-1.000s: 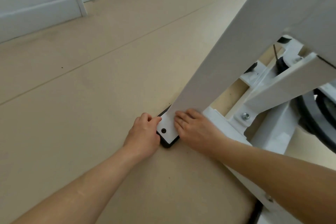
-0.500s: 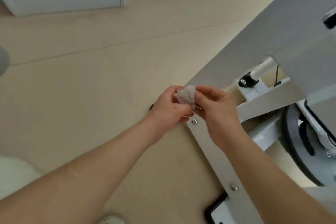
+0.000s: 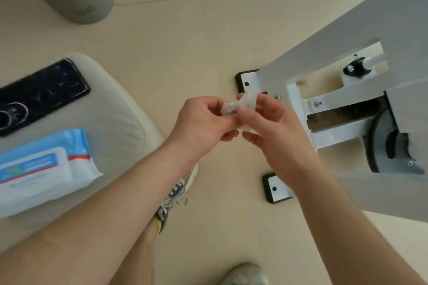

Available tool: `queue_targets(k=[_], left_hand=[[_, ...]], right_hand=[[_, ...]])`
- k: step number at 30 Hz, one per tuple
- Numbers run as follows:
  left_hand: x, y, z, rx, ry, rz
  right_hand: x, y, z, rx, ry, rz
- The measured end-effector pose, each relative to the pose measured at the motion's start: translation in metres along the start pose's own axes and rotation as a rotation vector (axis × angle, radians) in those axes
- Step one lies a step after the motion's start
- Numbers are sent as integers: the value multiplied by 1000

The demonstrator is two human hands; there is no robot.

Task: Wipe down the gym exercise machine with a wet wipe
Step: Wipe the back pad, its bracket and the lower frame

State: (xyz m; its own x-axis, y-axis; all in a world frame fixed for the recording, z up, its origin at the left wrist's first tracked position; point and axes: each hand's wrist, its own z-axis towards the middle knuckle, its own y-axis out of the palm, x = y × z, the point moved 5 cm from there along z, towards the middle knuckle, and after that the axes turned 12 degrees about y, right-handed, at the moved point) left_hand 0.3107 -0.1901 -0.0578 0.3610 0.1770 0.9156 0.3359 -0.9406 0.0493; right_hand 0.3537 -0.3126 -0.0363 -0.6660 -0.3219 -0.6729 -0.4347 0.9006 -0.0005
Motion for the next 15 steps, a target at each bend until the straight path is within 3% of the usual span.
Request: queue_targets(k=[4,9,13,15], left_hand=[[60,-2,-44,-93,-84,-152],[151,-2,-90,38,-74,-532],[225,11,-120,49,-8,-613],[255,16,-131,94,32,-576]], right_hand=[[-30,-4,-62,98,75,247],[-79,-19,-141,201,168,620],[-124,-16,-198,133,190,836],[-147,-15,-226,86,175,809]])
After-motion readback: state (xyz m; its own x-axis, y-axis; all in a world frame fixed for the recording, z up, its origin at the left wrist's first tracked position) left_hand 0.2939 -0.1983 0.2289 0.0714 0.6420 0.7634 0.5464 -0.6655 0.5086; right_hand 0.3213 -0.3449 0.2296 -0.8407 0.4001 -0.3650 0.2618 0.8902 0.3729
